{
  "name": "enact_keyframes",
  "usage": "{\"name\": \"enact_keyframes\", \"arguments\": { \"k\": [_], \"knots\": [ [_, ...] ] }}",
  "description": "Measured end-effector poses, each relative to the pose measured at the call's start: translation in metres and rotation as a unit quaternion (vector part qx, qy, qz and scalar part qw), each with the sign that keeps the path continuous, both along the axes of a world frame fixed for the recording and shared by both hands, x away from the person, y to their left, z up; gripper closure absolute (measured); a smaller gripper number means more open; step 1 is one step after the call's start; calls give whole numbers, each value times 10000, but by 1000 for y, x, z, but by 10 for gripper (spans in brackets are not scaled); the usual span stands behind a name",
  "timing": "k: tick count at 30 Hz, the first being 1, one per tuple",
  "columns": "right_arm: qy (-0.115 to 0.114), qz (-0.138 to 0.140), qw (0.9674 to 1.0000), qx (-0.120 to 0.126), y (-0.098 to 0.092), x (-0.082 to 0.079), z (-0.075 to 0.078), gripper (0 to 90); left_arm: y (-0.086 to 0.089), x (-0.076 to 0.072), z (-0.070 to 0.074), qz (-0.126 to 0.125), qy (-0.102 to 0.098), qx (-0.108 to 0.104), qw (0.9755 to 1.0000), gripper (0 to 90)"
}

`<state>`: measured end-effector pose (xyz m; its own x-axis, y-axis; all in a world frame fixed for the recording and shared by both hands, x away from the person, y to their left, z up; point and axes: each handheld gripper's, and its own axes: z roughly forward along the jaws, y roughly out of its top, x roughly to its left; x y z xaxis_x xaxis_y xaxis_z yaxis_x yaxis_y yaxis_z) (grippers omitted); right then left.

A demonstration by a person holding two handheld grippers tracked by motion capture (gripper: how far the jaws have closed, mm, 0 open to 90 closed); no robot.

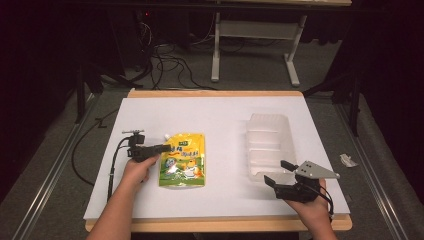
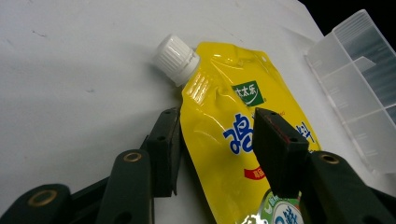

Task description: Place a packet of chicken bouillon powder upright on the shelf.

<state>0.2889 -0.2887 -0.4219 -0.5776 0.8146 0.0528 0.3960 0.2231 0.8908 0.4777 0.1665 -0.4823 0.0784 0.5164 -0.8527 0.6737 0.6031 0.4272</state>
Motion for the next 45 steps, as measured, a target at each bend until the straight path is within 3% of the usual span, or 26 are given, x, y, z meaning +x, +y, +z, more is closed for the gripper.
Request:
{"name": "enact_keyframes", "arguments": {
  "k": [11,27,34,45],
  "knots": [
    [37,-2,10000,-14,1,0,-1,194,-2,-1,-1,43,-36,184,9998,644],
    [36,4,10000,-15,0,0,-1,198,-5,-6,1,-32,-319,323,9990,811],
    [36,-3,10000,-11,1,0,-1,199,-9,-11,3,-77,-575,434,9974,895],
    [1,-6,10000,22,-1,-1,1,199,-13,-21,13,-57,-1040,578,9929,900]
  ]
}}
